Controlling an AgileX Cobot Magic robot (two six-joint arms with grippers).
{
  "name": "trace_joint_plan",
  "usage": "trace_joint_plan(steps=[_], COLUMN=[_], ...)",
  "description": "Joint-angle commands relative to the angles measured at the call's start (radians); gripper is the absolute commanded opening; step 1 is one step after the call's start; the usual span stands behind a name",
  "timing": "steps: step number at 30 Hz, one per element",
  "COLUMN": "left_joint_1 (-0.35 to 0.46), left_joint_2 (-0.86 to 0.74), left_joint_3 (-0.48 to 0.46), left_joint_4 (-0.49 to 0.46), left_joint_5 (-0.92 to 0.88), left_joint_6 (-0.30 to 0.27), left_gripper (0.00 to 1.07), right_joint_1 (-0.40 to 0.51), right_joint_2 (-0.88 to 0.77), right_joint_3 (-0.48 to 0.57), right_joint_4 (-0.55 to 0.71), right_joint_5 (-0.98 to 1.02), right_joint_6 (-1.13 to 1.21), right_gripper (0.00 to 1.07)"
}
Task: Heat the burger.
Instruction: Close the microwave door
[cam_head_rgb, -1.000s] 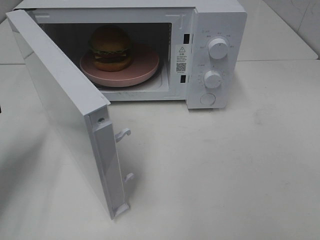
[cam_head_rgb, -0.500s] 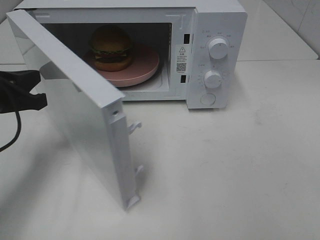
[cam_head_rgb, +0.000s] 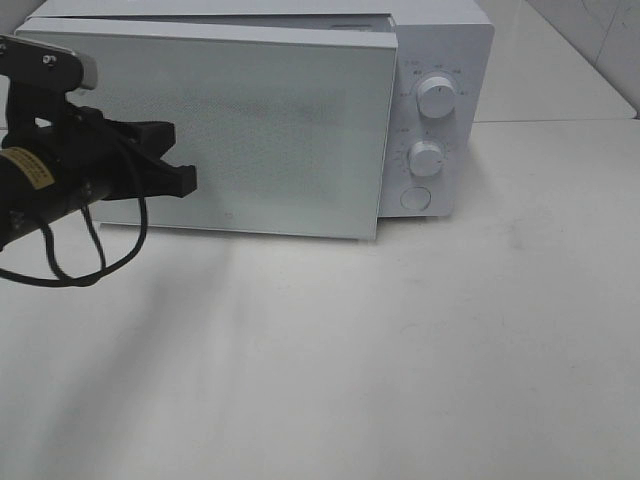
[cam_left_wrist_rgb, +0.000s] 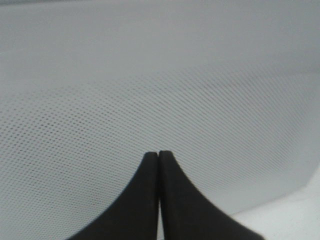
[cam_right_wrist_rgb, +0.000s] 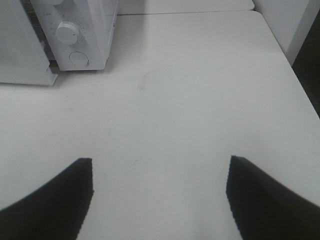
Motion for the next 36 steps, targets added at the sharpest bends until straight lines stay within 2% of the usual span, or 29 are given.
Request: trace_joint_plan(steps=[1, 3, 6, 8, 9, 12, 14, 15, 20, 23, 25, 36], left_joint_1=[-0.039, -0.055, -0.120, -0.132, -0.156, -0.165, -0.192, -0.192, -0.222, -0.222, -0.222, -0.219], left_joint_2=[0.020, 0.027, 0.076, 0.087, 0.108, 0.117, 0.152, 0.152, 0.230, 0.239, 0.277, 0.356], left_joint_3=[-0.043, -0.059, -0.142, -0.163, -0.204, -0.220, -0.274, -0.274, -0.419, -0.434, -0.511, -0.657], left_joint_4=[-0.071, -0.089, -0.187, -0.203, -0.237, -0.253, -0.293, -0.293, -0.368, -0.371, -0.386, -0.434], left_joint_5=[0.014, 0.014, 0.045, 0.060, 0.073, 0.073, 0.079, 0.079, 0.146, 0.152, 0.200, 0.243], left_joint_6=[0.036, 0.049, 0.106, 0.121, 0.155, 0.168, 0.203, 0.203, 0.215, 0.214, 0.218, 0.266], left_gripper=[0.00, 0.00, 0.00, 0.00, 0.00, 0.00, 0.00, 0.00, 0.00, 0.00, 0.00, 0.00], right_joint_1=[-0.004, -0.004, -0.004, -0.004, -0.004, -0.004, -0.004, -0.004, -0.004, -0.004, -0.004, -0.004], right_joint_2=[-0.030, -0.030, -0.030, -0.030, -0.030, -0.030, -0.030, -0.030, -0.030, -0.030, -0.030, -0.030], right_joint_3=[-0.001, -0.001, -0.001, -0.001, -0.001, -0.001, -0.001, -0.001, -0.001, -0.001, -0.001, -0.001], right_joint_4=[0.002, 0.002, 0.002, 0.002, 0.002, 0.002, 0.002, 0.002, 0.002, 0.002, 0.002, 0.002], right_joint_5=[-0.012, -0.012, -0.012, -0.012, -0.012, -0.012, -0.012, -0.012, -0.012, -0.012, -0.012, -0.012], right_joint_6=[-0.008, -0.008, -0.008, -0.008, -0.008, -0.008, -0.008, -0.008, -0.008, -0.008, -0.008, -0.008], right_gripper=[0.74, 0.74, 0.74, 0.74, 0.74, 0.74, 0.74, 0.74, 0.74, 0.74, 0.74, 0.74])
